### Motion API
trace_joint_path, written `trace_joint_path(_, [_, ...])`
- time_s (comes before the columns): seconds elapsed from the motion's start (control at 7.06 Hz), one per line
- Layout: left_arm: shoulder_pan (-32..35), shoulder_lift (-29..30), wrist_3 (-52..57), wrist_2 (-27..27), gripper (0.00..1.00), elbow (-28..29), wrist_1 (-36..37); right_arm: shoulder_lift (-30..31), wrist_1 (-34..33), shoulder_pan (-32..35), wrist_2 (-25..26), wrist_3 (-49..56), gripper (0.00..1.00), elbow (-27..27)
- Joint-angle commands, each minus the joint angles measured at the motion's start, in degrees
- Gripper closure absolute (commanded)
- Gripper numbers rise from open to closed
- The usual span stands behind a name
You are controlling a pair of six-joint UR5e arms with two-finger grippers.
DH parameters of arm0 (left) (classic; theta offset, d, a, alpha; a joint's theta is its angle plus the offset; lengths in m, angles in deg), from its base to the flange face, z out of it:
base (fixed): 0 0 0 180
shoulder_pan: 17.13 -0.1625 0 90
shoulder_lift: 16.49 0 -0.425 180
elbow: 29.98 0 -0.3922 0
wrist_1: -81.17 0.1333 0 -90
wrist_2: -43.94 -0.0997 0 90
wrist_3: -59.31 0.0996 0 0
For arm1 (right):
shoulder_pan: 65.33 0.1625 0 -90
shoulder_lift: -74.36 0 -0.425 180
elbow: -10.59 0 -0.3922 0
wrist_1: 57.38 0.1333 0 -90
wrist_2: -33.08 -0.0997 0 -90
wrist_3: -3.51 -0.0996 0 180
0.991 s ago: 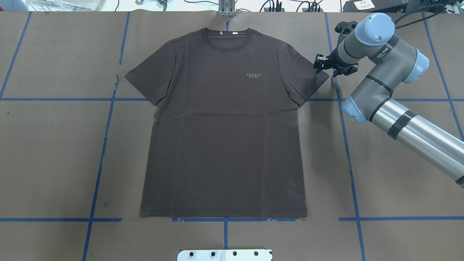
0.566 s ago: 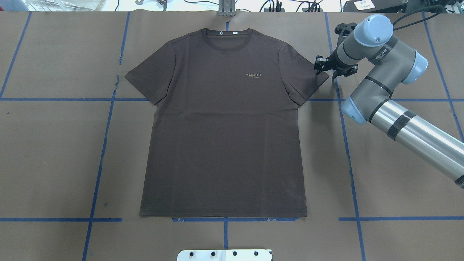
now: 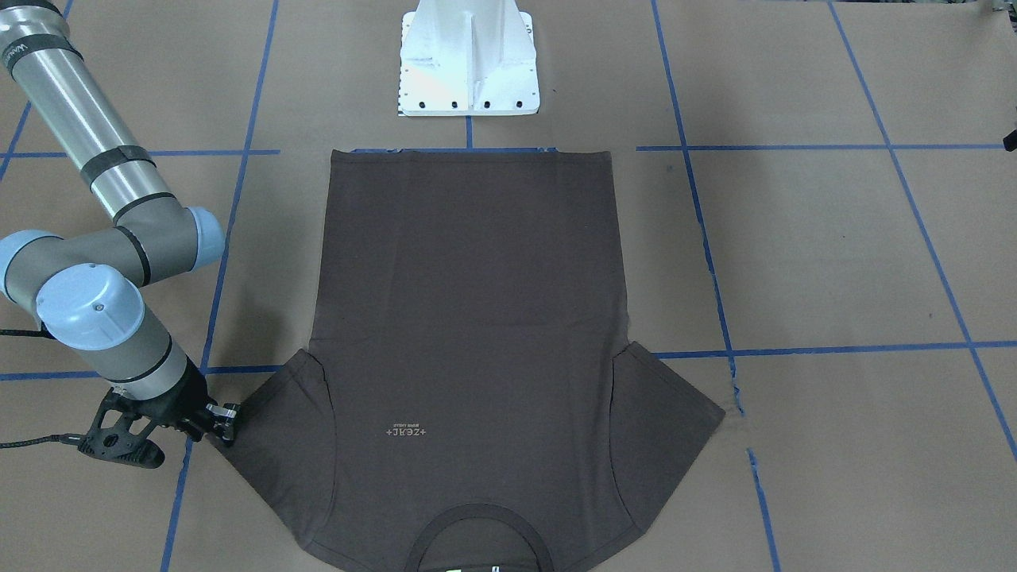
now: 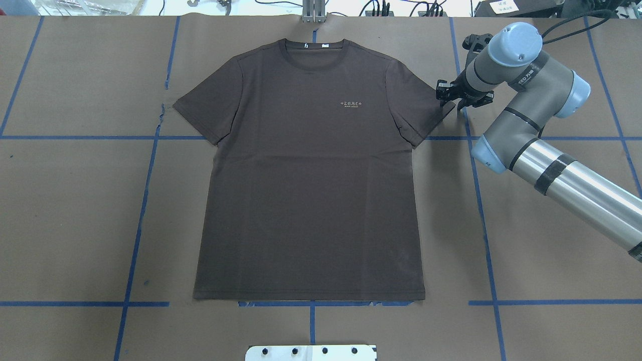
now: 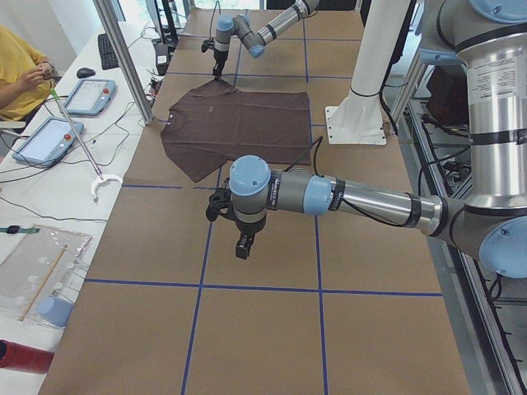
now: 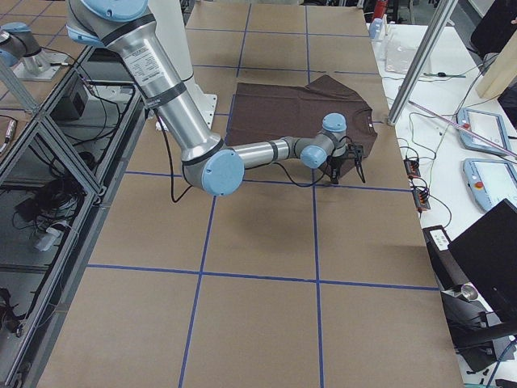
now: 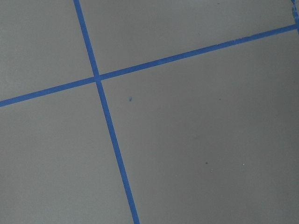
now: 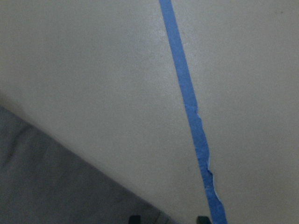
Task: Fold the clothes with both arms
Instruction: 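Move the right gripper over the sleeve nearest it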
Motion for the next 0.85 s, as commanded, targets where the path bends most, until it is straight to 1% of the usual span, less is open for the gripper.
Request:
trace_joint_path(0.0, [0.0, -0.1, 0.1, 0.0, 0.00, 0.0, 0.0, -0.4, -0.1, -0.1, 0.1, -0.2, 1.00, 0.6])
trace_joint_path(0.42, [0.0, -0.1, 0.1, 0.0, 0.00, -0.4, 0.0, -1.0, -0.1, -0.3, 0.0, -0.6, 1.00, 2.1])
trace_joint_path(0.57, [0.0, -0.1, 0.0, 0.0, 0.00, -0.5, 0.0, -3.2, -0.6, -1.0, 0.1, -1.2, 1.00, 2.2])
trace_joint_path(0.71, [0.0, -0.4, 0.0, 0.0, 0.00, -1.2, 0.1, -5.0, -0.6, -1.9, 0.1, -4.0, 1.00, 2.1])
